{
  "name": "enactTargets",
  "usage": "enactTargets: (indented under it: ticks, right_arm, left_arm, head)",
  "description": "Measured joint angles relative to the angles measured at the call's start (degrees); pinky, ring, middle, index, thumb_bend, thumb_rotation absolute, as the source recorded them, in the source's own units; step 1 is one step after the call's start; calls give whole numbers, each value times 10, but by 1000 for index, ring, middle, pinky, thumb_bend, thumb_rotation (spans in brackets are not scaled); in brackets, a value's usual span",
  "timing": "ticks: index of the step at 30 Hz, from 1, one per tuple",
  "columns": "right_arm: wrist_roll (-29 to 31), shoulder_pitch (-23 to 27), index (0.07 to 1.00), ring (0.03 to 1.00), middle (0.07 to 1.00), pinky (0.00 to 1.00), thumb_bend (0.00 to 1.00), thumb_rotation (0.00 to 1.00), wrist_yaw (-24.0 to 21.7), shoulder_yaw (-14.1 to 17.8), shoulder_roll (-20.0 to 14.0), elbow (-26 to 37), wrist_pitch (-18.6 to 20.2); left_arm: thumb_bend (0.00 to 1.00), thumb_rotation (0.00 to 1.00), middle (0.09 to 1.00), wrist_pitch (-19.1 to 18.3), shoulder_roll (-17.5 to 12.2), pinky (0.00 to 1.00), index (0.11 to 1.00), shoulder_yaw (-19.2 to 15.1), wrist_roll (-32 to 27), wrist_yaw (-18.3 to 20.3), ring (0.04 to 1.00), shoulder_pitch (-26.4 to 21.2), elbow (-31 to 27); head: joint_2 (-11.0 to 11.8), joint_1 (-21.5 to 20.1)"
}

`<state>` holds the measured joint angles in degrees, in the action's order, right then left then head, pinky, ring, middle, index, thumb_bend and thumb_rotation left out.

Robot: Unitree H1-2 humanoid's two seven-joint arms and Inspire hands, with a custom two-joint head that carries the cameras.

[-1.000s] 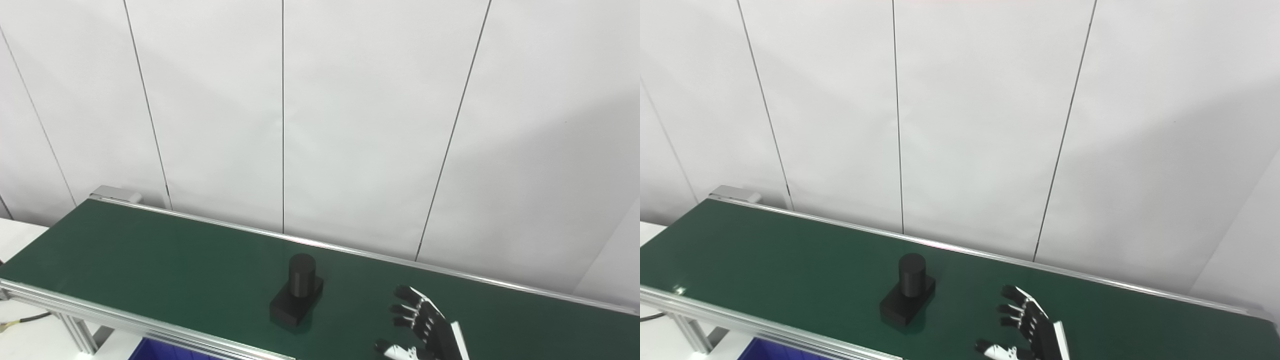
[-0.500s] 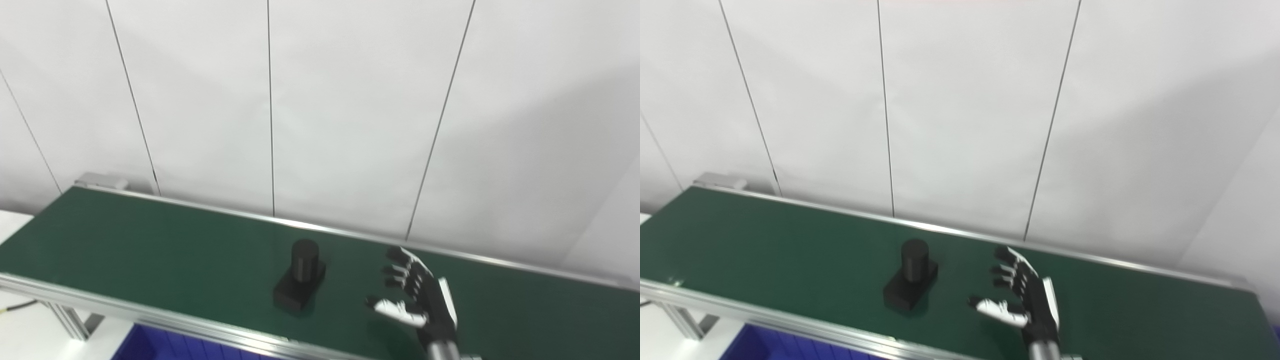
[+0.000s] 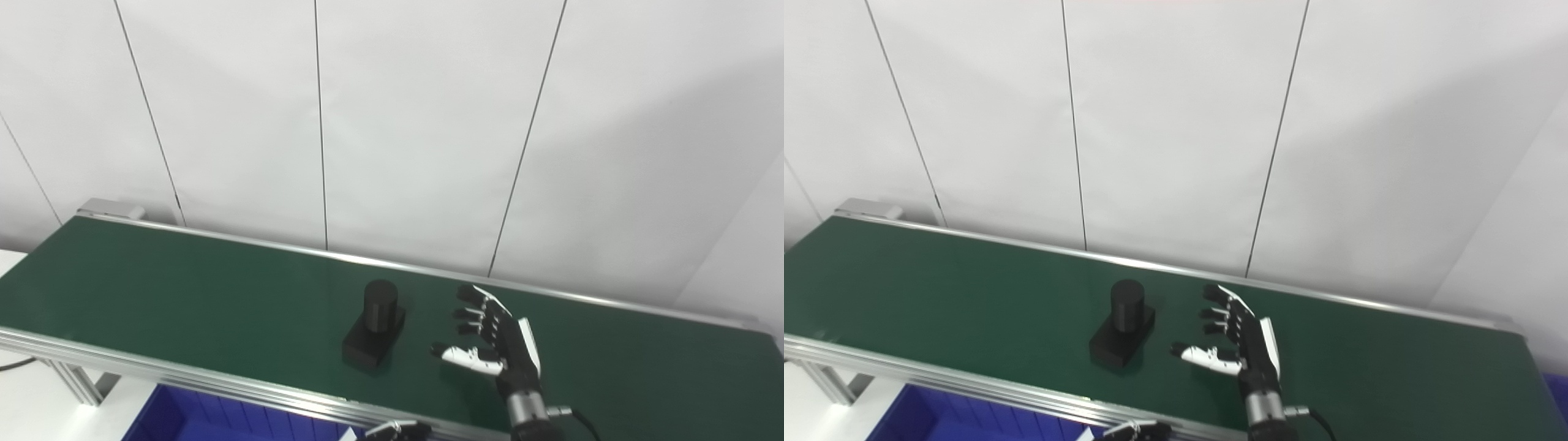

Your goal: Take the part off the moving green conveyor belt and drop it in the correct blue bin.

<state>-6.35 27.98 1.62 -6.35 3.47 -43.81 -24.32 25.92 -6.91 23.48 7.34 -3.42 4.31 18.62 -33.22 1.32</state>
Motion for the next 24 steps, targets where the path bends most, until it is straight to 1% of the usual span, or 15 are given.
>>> enactTargets:
  ticks: [7, 12, 16, 19, 24]
  right_arm:
    - [-7, 14, 773, 694, 800, 586, 922, 136, 14, -5, 0, -28, 0]
    - [-7, 18, 776, 705, 809, 603, 924, 158, 16, -6, 0, -47, 0]
    - [-9, 31, 775, 703, 812, 605, 924, 150, 18, -8, 1, -62, 0]
    - [-9, 44, 773, 679, 801, 577, 929, 146, 19, -9, 2, -70, 0]
    - [-12, 62, 779, 680, 797, 568, 922, 146, 22, -14, 5, -86, 0]
  left_arm:
    - [809, 0, 793, 0, 1, 694, 770, -9, 0, 13, 766, 10, -3]
    - [807, 0, 795, 0, 2, 700, 769, -19, 0, 22, 766, 11, -8]
    - [807, 0, 795, 0, 2, 697, 770, -24, 0, 31, 766, 13, -17]
    - [804, 0, 796, 0, 2, 682, 772, -25, 0, 33, 767, 16, -17]
    - [802, 0, 796, 0, 2, 677, 773, -28, 0, 38, 767, 17, -17]
  head:
    - [0, 0]
    - [-2, -7]
    - [-2, -11]
    - [-3, -14]
    - [-3, -15]
